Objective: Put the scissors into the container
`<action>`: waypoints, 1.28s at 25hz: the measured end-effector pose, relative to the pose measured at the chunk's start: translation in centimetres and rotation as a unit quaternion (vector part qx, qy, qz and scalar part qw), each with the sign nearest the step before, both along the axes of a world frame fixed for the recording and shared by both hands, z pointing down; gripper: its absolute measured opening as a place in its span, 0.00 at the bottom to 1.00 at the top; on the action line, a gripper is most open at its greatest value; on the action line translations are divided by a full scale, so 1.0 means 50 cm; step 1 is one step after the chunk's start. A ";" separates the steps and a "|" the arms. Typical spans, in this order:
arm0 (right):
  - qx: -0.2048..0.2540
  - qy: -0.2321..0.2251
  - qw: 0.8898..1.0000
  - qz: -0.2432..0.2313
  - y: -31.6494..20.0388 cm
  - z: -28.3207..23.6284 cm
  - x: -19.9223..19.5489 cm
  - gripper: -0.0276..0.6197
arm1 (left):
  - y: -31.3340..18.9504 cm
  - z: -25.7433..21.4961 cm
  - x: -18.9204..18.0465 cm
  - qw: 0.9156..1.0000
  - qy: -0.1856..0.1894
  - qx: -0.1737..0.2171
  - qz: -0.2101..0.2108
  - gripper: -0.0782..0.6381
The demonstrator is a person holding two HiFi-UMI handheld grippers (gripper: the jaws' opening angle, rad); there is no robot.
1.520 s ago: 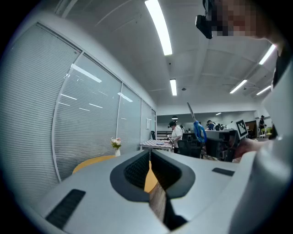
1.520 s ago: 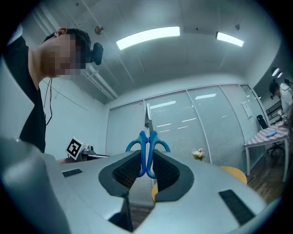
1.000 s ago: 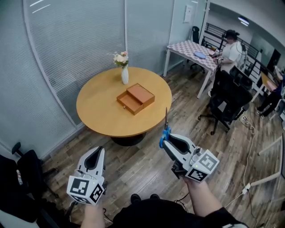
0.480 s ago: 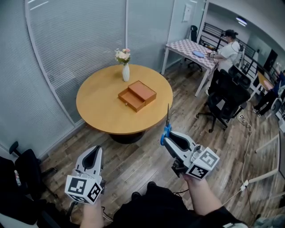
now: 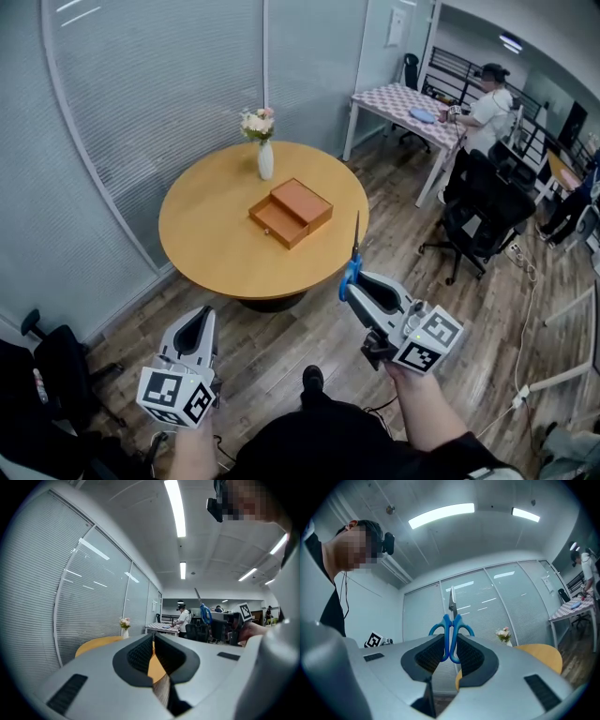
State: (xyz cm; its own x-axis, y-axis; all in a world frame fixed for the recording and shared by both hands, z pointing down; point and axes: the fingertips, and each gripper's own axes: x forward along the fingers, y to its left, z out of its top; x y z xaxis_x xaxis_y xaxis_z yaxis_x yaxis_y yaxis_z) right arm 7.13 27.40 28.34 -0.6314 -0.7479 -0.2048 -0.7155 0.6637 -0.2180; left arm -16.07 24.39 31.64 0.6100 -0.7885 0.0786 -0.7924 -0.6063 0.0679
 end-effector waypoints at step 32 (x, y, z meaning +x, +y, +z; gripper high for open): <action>-0.054 -0.034 0.997 -0.037 -0.481 0.082 0.211 0.19 | -0.449 0.034 0.234 0.999 -0.024 -0.032 -0.017 0.14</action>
State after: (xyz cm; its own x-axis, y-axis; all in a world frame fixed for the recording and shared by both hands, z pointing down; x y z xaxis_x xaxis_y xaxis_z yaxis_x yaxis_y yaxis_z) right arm 17.70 3.34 32.44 -0.6734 -0.7196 -0.1693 -0.6465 0.6843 -0.3372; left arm -4.39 1.93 33.35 0.5768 -0.8016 0.1574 -0.8160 -0.5742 0.0666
